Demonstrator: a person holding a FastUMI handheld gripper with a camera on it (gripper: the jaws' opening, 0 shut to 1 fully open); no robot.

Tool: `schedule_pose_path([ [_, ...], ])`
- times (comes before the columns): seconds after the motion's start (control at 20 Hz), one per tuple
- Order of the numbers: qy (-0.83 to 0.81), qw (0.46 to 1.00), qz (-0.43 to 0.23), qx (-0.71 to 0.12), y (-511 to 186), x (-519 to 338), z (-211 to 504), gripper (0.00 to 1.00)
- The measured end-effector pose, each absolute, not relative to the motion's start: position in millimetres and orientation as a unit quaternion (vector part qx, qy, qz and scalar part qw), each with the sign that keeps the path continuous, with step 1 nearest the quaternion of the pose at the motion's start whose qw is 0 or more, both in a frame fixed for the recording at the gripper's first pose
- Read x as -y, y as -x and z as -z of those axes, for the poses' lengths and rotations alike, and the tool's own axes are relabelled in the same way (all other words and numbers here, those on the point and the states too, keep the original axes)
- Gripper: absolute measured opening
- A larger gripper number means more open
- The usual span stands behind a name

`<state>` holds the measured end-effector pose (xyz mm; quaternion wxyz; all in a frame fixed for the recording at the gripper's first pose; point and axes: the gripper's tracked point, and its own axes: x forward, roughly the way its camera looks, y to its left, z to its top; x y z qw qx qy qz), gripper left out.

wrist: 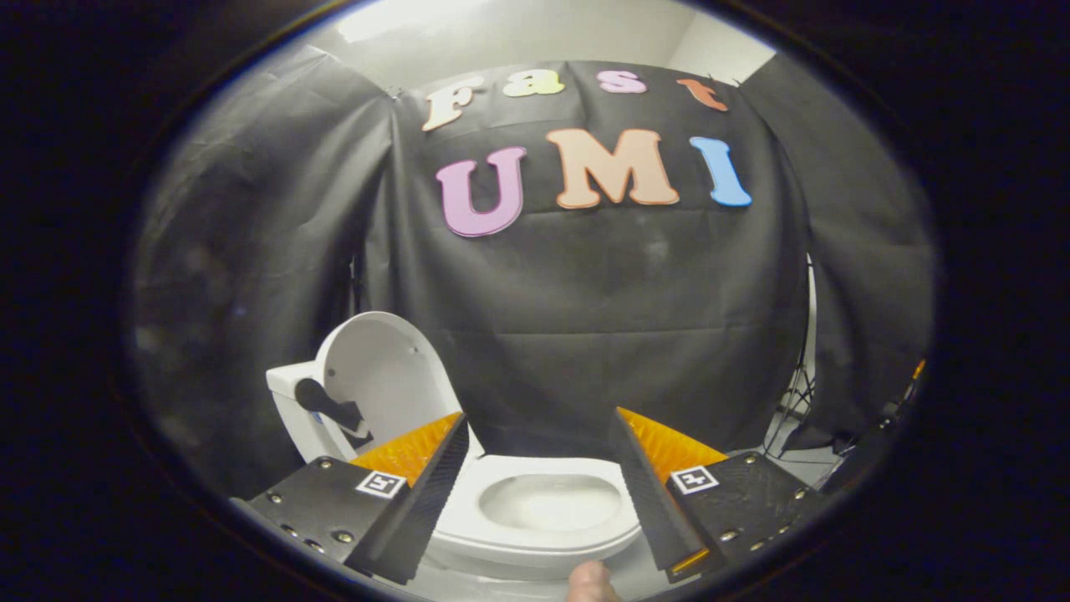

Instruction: Open the toilet lid.

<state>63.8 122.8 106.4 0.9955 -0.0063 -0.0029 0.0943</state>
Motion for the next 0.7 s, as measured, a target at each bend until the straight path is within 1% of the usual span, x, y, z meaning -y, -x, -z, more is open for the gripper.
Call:
schedule_pose_path([
  [0.2, 0.031, 0.997, -0.067, 0.014, -76, -84, -121, 1.00],
  [0.35, 0.044, 0.997, -0.052, 0.022, -86, -72, -127, 1.00],
  [0.45, 0.037, 0.998, -0.046, 0.020, -92, -72, -128, 1.00],
  [0.7, 0.002, 0.998, -0.060, 0.015, -98, -95, -126, 1.00],
])
